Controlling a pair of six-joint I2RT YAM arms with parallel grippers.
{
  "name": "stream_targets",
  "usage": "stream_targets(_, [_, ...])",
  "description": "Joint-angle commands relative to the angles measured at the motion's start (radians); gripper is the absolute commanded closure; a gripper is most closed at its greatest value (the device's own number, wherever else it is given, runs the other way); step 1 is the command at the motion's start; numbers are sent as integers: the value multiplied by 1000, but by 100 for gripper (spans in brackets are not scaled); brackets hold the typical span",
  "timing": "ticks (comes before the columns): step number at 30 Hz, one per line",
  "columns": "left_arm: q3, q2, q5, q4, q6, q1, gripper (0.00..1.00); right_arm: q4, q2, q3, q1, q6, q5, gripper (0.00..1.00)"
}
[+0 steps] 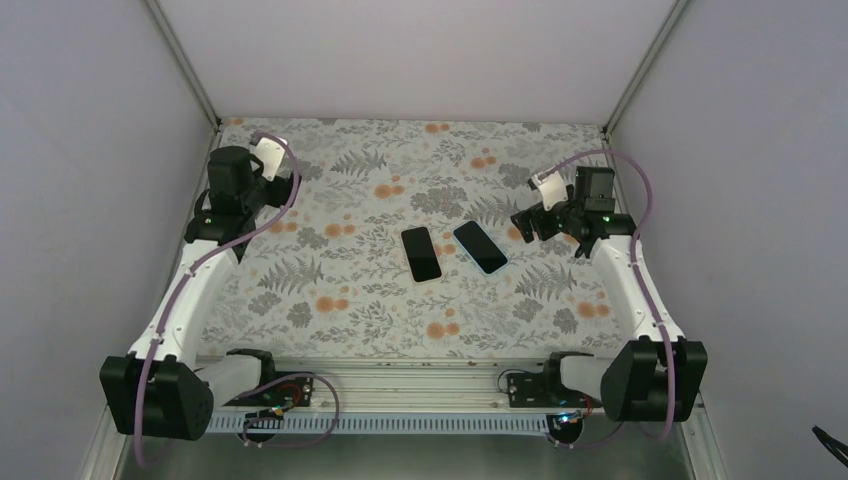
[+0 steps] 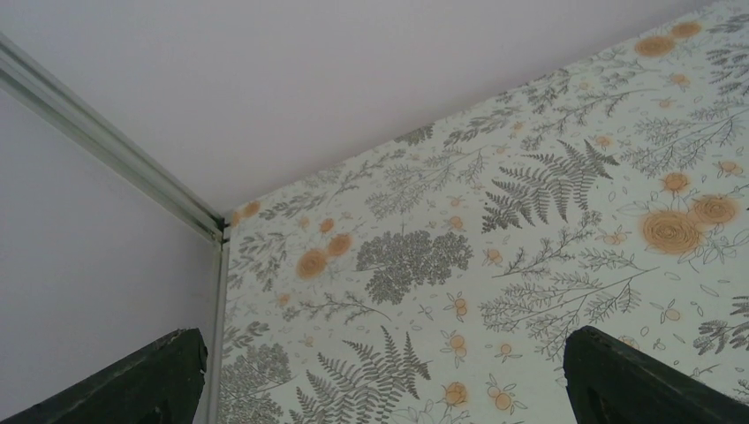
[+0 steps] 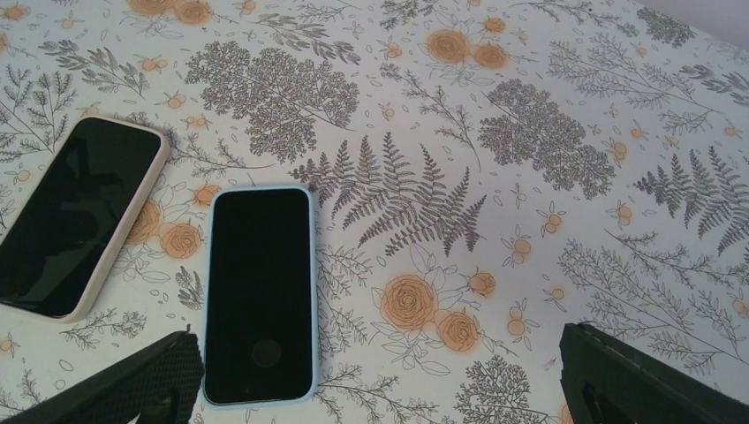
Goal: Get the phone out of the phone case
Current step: Adjust the phone at the center of the board.
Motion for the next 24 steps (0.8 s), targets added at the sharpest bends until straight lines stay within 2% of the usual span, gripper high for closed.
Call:
stream_targets(1, [9,-24,2,11,-9,4,0,-8,-17,-9,9,-30,-6,0])
stream_targets(7, [6,-22,-11,17,-9,4,0,-64,16,10,18,-88,-10,0])
stream_targets(9, [-1,-22,-19,24,-7,3,0,-131,40,22,69,-121,-12,0])
stream_targets(15, [-10,-10,-29,45,-19,4,0,-69,104,10,315,-69,209,0])
stream_targets(18, [-16,-1,-49,59,-18,4,0,-30,189,19,396,-66,285,0])
stream_targets(20, [-20,0,-69,66,-16,4,0,44,236,5,446,-70,393,0])
stream_targets(24, [-33,-4,-92,85,-12,6,0,171,351,31,495,-78,509,0])
